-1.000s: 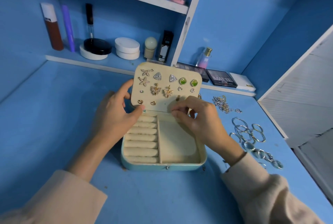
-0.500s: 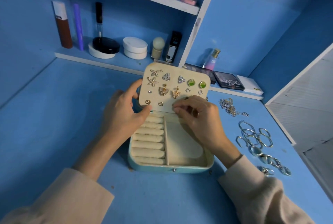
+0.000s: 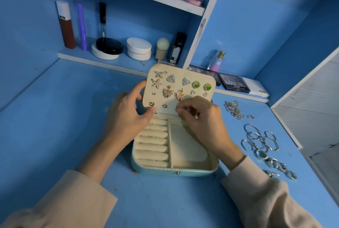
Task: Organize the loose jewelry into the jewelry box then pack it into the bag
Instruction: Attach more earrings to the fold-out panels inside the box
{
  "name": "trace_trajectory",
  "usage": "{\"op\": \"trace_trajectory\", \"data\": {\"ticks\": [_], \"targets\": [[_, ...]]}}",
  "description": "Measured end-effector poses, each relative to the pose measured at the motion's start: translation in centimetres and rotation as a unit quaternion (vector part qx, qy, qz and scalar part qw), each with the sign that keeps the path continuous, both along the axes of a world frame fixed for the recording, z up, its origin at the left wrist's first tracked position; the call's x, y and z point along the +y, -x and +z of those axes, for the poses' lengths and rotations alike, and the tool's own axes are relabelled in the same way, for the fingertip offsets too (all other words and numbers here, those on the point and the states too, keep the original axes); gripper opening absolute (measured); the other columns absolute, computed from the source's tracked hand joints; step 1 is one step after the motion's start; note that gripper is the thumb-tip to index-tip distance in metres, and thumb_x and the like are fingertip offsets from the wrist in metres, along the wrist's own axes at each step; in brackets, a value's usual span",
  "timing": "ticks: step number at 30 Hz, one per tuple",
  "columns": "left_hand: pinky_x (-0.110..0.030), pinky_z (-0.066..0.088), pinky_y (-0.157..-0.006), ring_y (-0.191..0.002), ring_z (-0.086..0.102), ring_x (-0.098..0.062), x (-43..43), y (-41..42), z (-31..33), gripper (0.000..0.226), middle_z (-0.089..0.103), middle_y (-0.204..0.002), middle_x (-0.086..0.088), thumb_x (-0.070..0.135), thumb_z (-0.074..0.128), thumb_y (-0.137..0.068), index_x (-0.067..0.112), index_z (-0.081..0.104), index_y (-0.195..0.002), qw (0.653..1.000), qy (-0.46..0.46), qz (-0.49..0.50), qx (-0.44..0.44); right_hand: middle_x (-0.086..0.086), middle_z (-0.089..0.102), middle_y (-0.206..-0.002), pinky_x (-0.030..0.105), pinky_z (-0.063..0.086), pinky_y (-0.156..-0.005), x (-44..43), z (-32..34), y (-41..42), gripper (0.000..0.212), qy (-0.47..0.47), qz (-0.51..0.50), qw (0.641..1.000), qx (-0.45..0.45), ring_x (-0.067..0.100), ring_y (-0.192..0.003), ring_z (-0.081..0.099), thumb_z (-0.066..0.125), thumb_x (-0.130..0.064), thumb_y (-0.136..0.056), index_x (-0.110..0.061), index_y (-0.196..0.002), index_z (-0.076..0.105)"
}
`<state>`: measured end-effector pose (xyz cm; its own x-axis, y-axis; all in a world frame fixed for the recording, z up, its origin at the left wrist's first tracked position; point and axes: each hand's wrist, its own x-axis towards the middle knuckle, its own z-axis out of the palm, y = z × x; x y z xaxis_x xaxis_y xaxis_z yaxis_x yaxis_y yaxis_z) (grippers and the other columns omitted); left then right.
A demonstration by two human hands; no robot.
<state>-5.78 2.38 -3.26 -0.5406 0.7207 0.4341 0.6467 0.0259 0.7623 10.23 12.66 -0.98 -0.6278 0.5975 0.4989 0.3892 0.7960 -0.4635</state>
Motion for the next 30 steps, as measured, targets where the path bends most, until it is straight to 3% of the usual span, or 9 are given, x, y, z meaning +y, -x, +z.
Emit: {"op": "trace_trajectory", "data": {"ticks": [9, 14, 16, 18, 22, 30], "targets": [[-0.030, 0.032, -0.065, -0.077, 0.039, -0.014, 0.1, -0.1, 0.2, 0.066, 0.044, -0.071, 0.021, 0.019, 0.073, -0.079, 0.027, 0.046, -0.138, 1.000, 0.003, 0.003, 0.011, -0.001, 0.063, -0.078, 0.041, 0.051, -0.061, -0.2, 0.3, 0.7, 0.007, -0.032, -0.017, 0.999, -0.014, 0.015, -0.066, 0.054, 0.067, -0.021, -0.080, -0.015, -0.082, 0.070], [-0.030, 0.033, -0.064, -0.074, 0.038, -0.014, 0.0, -0.1, 0.4, 0.070, 0.045, -0.071, 0.025, 0.031, 0.067, -0.077, 0.034, 0.040, -0.141, 1.000, -0.002, -0.009, 0.012, -0.005, 0.065, -0.079, 0.038, 0.051, -0.063, -0.2, 1.0, 0.1, 0.015, -0.017, -0.001, 0.999, -0.028, 0.012, -0.066, 0.055, 0.059, -0.022, -0.079, -0.017, -0.083, 0.073], [-0.030, 0.034, -0.065, -0.076, 0.039, -0.015, 0.0, -0.2, 0.4, 0.072, 0.043, -0.070, 0.025, 0.021, 0.072, -0.080, 0.033, 0.038, -0.142, 1.000, 0.001, -0.003, 0.013, -0.004, 0.065, -0.076, 0.032, 0.049, -0.063, 0.0, 1.4, -0.4, 0.016, -0.003, -0.014, 1.000, -0.018, 0.009, -0.062, 0.053, 0.058, -0.021, -0.077, -0.018, -0.083, 0.073], [-0.030, 0.033, -0.066, -0.076, 0.039, -0.016, -0.1, -0.3, 0.5, 0.073, 0.042, -0.069, 0.025, 0.017, 0.072, -0.079, 0.033, 0.039, -0.142, 1.000, 0.000, -0.001, 0.018, -0.001, 0.066, -0.074, 0.017, 0.043, -0.059, 0.3, 1.8, -1.1, 0.017, 0.011, -0.031, 0.999, -0.001, 0.011, -0.065, 0.054, 0.057, -0.020, -0.076, -0.019, -0.082, 0.073], [-0.030, 0.033, -0.061, -0.067, 0.037, -0.007, -0.2, -0.2, 0.5, 0.073, 0.041, -0.068, 0.025, 0.014, 0.073, -0.078, 0.032, 0.040, -0.141, 1.000, -0.002, 0.001, 0.016, -0.010, 0.061, -0.067, 0.005, 0.036, -0.056, 1.3, 2.7, -3.3, 0.016, 0.047, -0.050, 0.997, 0.023, 0.002, -0.060, 0.053, 0.065, 0.000, -0.079, -0.014, -0.082, 0.072], [-0.019, 0.033, -0.060, -0.067, 0.039, -0.003, 0.0, -0.2, 0.3, 0.074, 0.042, -0.067, 0.022, 0.014, 0.073, -0.079, 0.033, 0.039, -0.141, 1.000, -0.004, -0.002, 0.013, -0.007, 0.068, -0.076, 0.005, 0.040, -0.064, 3.8, 2.6, -7.9, 0.022, 0.114, -0.071, 0.983, -0.125, 0.001, -0.071, 0.056, 0.067, -0.007, -0.081, -0.029, -0.076, 0.067]]}}
